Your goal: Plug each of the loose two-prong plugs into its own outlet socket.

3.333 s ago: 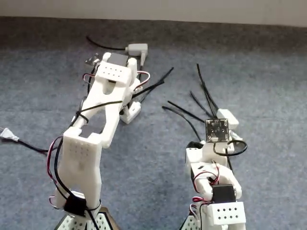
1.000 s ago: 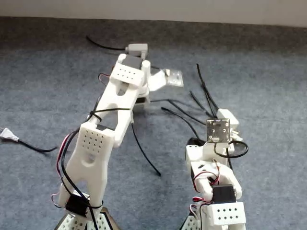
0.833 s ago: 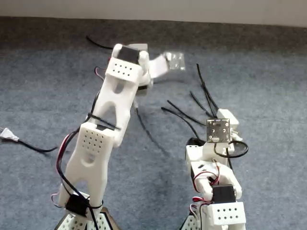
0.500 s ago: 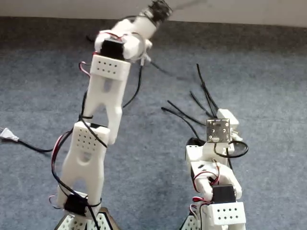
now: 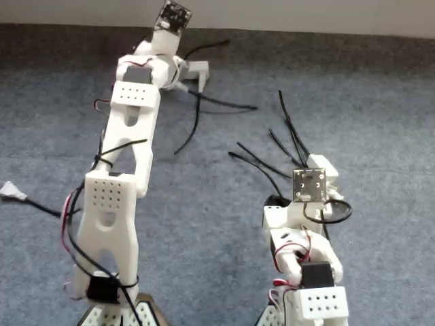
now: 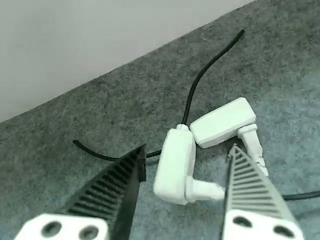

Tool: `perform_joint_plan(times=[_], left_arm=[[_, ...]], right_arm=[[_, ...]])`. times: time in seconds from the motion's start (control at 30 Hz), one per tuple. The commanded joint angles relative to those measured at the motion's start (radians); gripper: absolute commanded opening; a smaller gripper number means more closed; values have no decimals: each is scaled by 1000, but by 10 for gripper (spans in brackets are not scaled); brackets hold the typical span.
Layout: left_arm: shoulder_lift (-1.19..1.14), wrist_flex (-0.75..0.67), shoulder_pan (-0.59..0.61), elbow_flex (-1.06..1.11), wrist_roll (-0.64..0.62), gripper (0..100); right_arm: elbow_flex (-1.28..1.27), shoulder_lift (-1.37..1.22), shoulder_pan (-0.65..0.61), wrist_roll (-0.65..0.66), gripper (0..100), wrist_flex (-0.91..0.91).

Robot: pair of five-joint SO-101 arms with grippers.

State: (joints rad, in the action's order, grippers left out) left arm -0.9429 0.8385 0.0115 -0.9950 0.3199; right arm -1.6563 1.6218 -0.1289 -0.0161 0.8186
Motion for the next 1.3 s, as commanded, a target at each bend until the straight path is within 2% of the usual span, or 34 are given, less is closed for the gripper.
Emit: perform_joint_plan(times=[0.0,0.13,0.23,0.4,0.53,0.63,0.8,0.9,1.0,1.17,1.27], left_arm=[[42,15,44,-33,-84,285],[96,216,91,-170,-92,292],[127,425,133,-266,-101,291],[151,741,265,-384,-278,291],[150,922,378,-400,-368,292],[153,936,475,-326,-436,291],[153,936,565,-203,-470,291],[153,936,567,-140,-470,291],[153,936,547,-71,-471,291],[153,936,541,24,-471,291],[153,936,545,54,-471,291]], right_arm=[[-47,10,8,-6,9,-25],[-47,10,8,-6,9,-25],[-47,13,8,-6,9,-25],[-48,16,8,-9,9,-25],[-48,18,10,-9,9,-25],[-38,18,19,-8,9,-24],[8,18,162,-11,25,18],[50,18,232,-9,115,13],[140,8,242,-3,203,30],[412,5,236,189,211,194],[596,-45,234,241,211,297]])
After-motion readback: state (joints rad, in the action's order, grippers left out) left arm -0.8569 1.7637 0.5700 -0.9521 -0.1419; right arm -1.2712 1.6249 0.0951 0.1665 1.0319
